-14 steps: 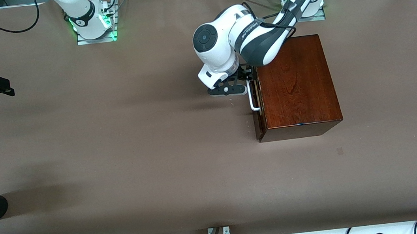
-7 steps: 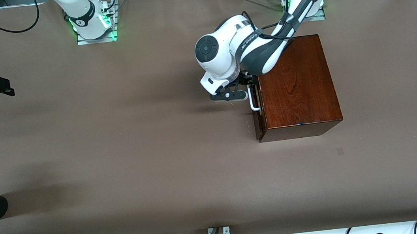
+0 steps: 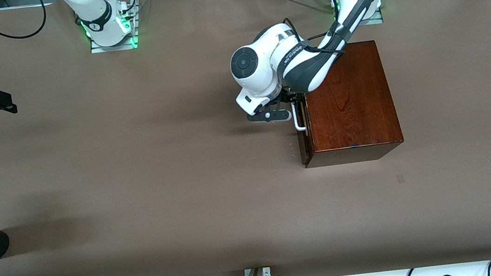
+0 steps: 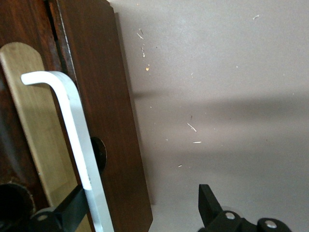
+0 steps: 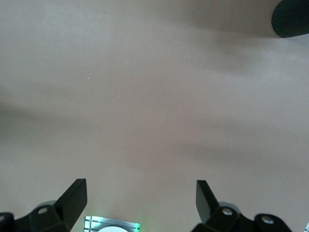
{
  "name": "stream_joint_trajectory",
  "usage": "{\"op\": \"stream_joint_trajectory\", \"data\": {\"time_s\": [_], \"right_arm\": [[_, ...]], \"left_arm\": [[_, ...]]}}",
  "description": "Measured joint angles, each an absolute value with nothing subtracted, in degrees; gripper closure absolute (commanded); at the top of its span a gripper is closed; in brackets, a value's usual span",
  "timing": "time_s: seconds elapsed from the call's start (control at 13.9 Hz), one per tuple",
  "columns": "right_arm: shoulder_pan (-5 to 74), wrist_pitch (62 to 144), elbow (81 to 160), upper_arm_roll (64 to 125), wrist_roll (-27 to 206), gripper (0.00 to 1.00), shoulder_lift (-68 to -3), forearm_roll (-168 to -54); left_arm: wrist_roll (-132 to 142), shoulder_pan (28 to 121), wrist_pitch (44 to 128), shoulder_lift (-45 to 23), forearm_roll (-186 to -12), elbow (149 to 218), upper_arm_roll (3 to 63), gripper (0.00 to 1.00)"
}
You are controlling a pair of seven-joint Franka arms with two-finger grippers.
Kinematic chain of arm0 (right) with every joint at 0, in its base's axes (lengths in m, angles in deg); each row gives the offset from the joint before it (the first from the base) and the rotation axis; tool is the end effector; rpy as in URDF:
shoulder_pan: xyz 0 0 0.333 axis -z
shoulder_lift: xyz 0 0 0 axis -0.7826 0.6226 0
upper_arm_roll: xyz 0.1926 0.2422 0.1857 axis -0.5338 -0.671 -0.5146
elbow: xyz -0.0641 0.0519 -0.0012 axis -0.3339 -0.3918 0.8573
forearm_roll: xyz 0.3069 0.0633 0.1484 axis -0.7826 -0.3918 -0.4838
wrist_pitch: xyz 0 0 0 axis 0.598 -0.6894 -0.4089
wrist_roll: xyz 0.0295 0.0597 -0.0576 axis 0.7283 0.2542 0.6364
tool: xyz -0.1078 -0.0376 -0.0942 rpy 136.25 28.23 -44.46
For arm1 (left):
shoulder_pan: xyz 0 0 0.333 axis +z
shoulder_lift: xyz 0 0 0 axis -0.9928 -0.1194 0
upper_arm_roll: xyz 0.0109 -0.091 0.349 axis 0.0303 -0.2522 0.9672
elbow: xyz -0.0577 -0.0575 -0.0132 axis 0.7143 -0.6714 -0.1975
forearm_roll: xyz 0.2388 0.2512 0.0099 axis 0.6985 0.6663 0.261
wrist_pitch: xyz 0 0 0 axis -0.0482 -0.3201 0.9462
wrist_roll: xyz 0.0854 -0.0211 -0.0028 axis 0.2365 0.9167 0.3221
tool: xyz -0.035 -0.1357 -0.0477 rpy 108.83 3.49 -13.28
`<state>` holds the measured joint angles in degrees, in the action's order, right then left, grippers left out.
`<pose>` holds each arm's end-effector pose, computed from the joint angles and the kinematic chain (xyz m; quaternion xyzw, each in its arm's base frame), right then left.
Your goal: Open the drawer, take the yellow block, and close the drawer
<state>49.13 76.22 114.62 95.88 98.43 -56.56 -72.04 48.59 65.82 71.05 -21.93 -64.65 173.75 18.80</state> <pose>0.5084 -0.0432 0.5826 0.9943 0.0851 -0.0632 0.0071 0.4853 -0.4030 0.3100 -0.9853 0.0538 0.0746 0.1443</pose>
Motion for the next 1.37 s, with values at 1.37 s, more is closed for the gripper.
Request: {"op": "stream_joint_trajectory", "data": {"time_s": [1.37], "right_arm": [[49.13,76.21,114.62,95.88,98.43,0.0,-56.56,-72.04]], "left_arm": [[55.46,62.81,74.97,-24.04,-64.3,170.69,18.83,0.0]]}}
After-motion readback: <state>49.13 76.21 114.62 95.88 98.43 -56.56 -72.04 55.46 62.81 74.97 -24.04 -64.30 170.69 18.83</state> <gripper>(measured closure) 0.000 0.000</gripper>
